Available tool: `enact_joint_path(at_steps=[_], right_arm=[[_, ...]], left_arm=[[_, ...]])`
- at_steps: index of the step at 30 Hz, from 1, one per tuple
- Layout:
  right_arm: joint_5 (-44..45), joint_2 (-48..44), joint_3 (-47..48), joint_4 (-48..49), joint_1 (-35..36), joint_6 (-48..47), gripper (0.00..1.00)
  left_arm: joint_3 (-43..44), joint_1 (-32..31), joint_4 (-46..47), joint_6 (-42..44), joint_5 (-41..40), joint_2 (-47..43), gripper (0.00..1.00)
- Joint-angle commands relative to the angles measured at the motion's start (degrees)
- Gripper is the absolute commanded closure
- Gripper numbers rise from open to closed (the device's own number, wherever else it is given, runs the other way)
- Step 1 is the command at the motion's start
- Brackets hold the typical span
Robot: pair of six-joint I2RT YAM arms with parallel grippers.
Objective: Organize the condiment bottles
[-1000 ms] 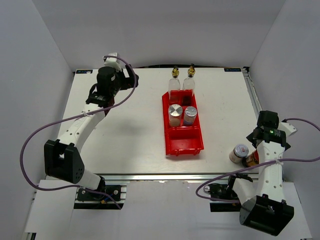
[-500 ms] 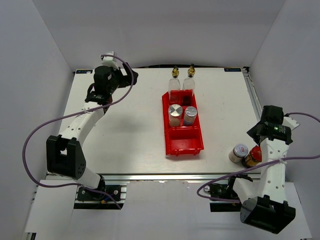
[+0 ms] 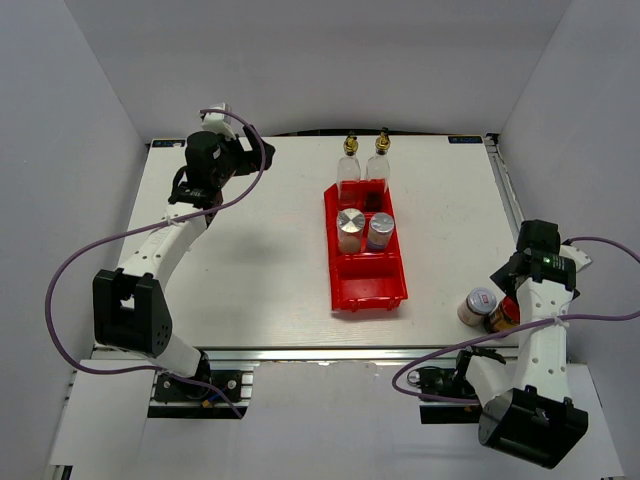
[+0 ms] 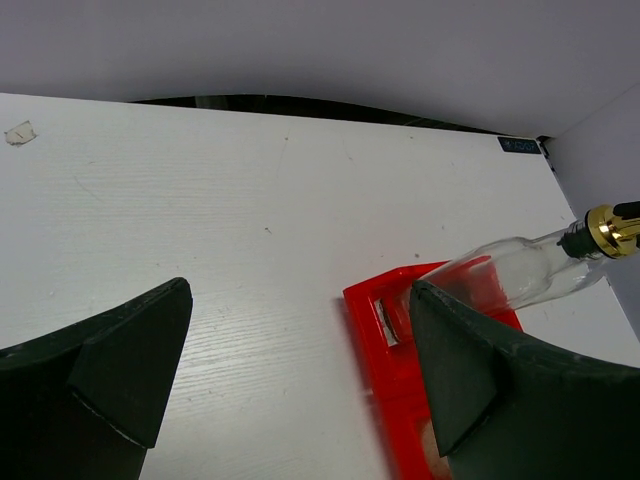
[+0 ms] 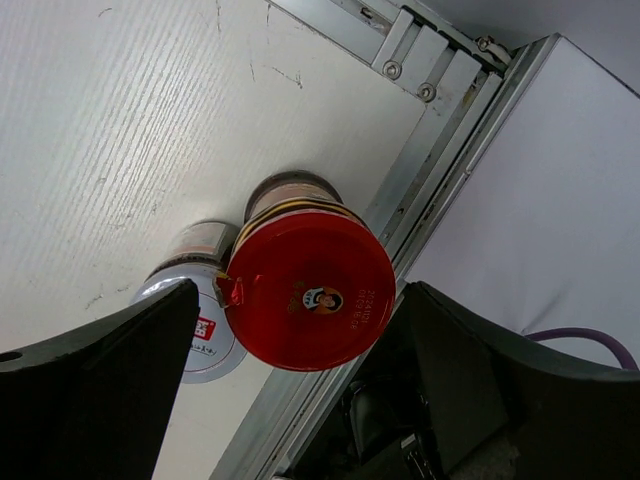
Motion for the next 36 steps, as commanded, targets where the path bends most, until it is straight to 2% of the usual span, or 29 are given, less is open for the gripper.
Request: enact_joint_path(at_steps=[1, 13, 15, 22, 25, 28, 29, 36], right_arm=[[-1.06, -1.07, -1.55, 2.67, -1.21, -0.18, 0.11], [-4.14, -0.54, -5.86, 8.2, -3.5, -0.71, 0.11], [-3.88, -0.81, -6.04, 8.81, -3.68, -0.71, 0.14], [-4.58, -0.46, -6.83, 9.87, -4.2, -0.88, 0.34], [-4.93, -0.63, -6.74, 10.49, -4.2, -1.41, 0.46], [-5.28, -0.81, -5.87, 10.93, -4.2, -1.94, 0.61], [-5.54, -0.98, -5.43, 11.36, -4.2, -2.98, 0.73], [-6.69, 0.24, 0.72, 16.2, -4.2, -8.26, 0.95]], left_arm=[[1.53, 0.37, 0.01, 0.41, 1.08, -0.61, 0.02], [1.35, 0.37, -1.31, 0.49, 0.65, -1.31, 0.02], [1.18, 0.28, -1.49, 0.5, -0.14, -1.57, 0.02], [0.12, 0.28, -1.66, 0.58, -1.46, -3.06, 0.02], [-0.76, 0.28, -1.49, 0.32, -2.25, -3.85, 0.02], [-1.11, 0.28, -1.75, -0.03, -2.52, -4.12, 0.02], [-1.2, 0.37, -1.66, -0.12, -2.69, -4.21, 0.02], [-3.65, 0.37, -1.75, -0.56, -4.01, -6.49, 0.02]])
